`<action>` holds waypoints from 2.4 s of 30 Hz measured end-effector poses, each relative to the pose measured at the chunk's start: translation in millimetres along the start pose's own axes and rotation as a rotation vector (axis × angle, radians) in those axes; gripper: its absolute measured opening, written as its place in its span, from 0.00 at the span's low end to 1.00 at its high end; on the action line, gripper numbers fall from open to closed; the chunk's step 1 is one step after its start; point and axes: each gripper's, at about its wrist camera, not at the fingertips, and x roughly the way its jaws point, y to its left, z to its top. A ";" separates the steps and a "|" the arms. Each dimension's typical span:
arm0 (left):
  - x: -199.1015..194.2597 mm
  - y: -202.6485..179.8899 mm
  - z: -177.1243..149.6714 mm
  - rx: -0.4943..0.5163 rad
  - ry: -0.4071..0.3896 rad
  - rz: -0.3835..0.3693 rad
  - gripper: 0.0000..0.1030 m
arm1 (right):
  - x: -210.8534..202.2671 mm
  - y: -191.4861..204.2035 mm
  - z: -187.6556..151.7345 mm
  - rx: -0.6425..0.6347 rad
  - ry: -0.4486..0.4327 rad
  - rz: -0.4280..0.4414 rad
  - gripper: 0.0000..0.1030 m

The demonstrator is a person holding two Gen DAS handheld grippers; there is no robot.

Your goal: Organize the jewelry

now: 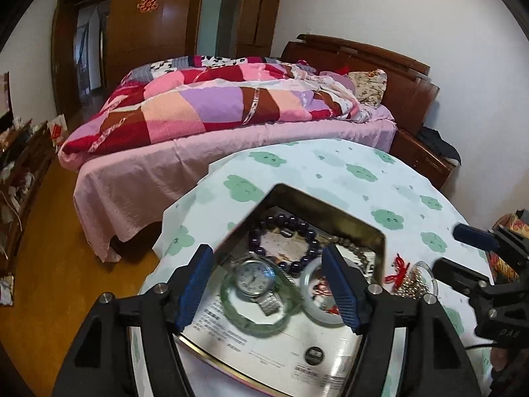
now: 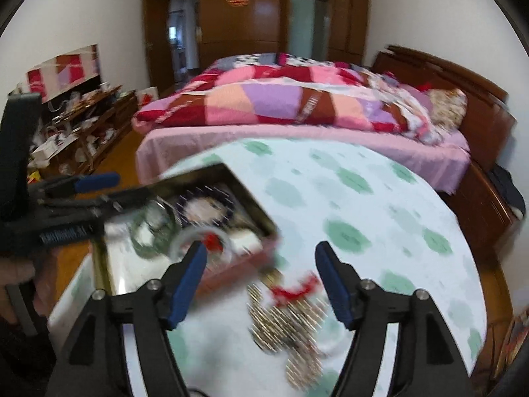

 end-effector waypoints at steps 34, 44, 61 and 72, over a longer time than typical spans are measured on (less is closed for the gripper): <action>-0.3 -103.5 -39.1 0.219 0.045 -0.099 0.66 | 37.2 -77.4 -72.4 0.267 0.220 -0.161 0.45; -1.6 -115.2 -43.2 0.262 0.050 -0.125 0.66 | 14.8 -90.5 -88.7 0.246 0.239 -0.214 0.10; 17.5 -144.4 -55.5 0.325 0.134 -0.219 0.52 | -2.4 -104.4 -104.6 0.350 0.117 -0.144 0.06; 56.6 -163.6 -61.8 0.338 0.254 -0.251 0.47 | -6.0 -110.2 -105.7 0.394 0.078 -0.141 0.10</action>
